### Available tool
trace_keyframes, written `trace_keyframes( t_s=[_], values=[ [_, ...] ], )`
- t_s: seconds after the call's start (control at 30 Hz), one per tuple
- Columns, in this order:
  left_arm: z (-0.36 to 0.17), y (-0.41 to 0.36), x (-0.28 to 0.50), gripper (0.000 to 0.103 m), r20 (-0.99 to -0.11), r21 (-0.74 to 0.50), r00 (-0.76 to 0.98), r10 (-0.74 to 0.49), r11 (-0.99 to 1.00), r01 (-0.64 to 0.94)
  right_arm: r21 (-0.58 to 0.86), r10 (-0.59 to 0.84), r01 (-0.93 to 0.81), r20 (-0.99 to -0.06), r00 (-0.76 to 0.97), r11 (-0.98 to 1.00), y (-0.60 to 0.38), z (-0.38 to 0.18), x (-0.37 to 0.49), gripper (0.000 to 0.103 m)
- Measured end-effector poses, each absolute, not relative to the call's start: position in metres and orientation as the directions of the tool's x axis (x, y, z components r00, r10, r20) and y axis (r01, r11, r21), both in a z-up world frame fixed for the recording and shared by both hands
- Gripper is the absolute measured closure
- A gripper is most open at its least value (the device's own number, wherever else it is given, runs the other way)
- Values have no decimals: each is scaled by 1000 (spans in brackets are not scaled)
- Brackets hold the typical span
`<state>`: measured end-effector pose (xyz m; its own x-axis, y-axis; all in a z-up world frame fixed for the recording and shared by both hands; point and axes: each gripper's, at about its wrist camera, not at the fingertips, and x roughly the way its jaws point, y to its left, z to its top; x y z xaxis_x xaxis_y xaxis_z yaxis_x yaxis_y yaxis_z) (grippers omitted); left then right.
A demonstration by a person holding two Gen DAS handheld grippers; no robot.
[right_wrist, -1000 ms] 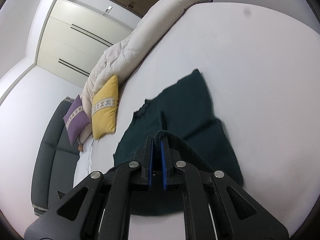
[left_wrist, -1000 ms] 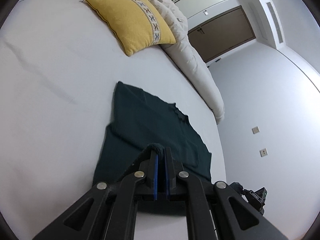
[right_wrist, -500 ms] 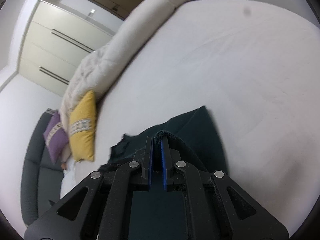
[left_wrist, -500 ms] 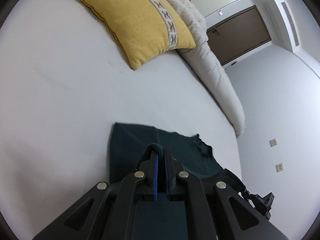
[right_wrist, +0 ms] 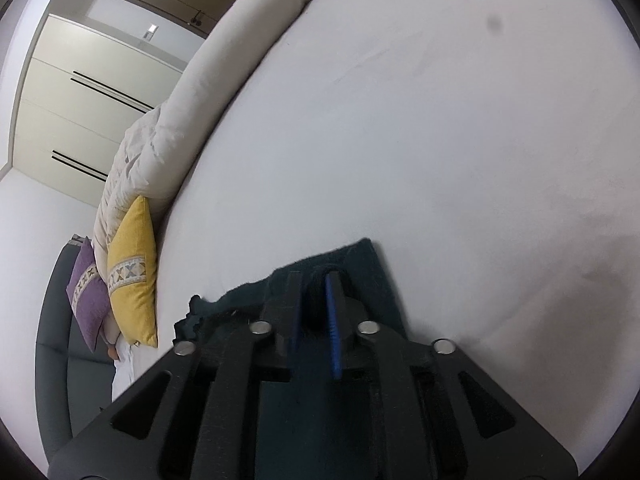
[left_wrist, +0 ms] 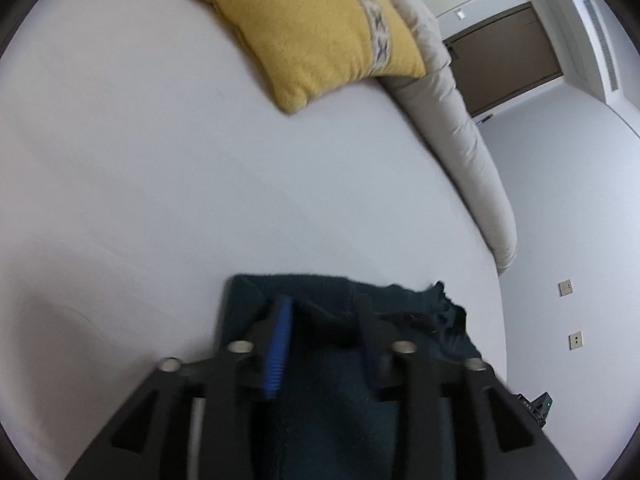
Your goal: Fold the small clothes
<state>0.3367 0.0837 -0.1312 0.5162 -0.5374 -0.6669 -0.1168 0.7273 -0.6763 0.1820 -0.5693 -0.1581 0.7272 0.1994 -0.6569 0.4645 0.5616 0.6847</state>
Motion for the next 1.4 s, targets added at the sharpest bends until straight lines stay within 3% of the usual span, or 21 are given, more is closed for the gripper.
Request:
trace_keyframes(
  t_s=[0.1,0.13,0.3,0.43,0.57,0.67,0.7,0.73,0.83,0.93,1.07,1.2,1.3,1.4],
  values=[
    [-118,96,329,38,-639,-697,560,-528,705,-130,675,104,503,-646,756,539,-571,-142,167,38],
    [-111,101,325,38,-631,-695,584,-511,706,-132,674,75,509,-638,766,535,-572,-137,162,36],
    [-75,86,303,38,-600,-644,642,-477,764,-34,559,57,425,-649,759,711,-532,-107,171,37],
    [-71,38,294,38,-643,-528,609,-464,845,85,500,143,296,-666,732,813,-481,-106,191,41],
    [-104,17,299,38,-727,-416,572,-379,907,72,461,191,277,-738,647,843,-449,-140,220,41],
    [-132,29,299,58,-739,-405,570,-360,913,51,484,171,291,-706,687,825,-463,-158,213,71],
    [-132,32,297,60,-730,-406,574,-370,911,71,511,172,308,-693,700,802,-475,-163,208,83],
    [-131,36,296,60,-728,-409,572,-378,909,80,528,170,324,-686,707,785,-484,-167,204,86],
    [-125,45,292,64,-727,-419,573,-378,906,67,489,67,413,-704,707,768,-509,-163,189,83],
    [-110,53,272,53,-734,-357,611,-297,934,24,481,11,438,-683,731,760,-503,-138,165,77],
    [-86,30,226,43,-688,-317,653,-318,940,123,588,231,232,-605,762,775,-453,-114,145,77],
    [-98,-7,201,42,-729,-240,612,-307,952,191,604,444,48,-635,632,796,-366,-139,138,69],
    [-120,-2,199,44,-764,-228,581,-281,960,164,541,436,37,-714,548,840,-332,-176,137,68],
    [-118,5,194,45,-759,-215,586,-283,959,184,603,438,97,-671,599,792,-365,-182,125,72]
  ],
)
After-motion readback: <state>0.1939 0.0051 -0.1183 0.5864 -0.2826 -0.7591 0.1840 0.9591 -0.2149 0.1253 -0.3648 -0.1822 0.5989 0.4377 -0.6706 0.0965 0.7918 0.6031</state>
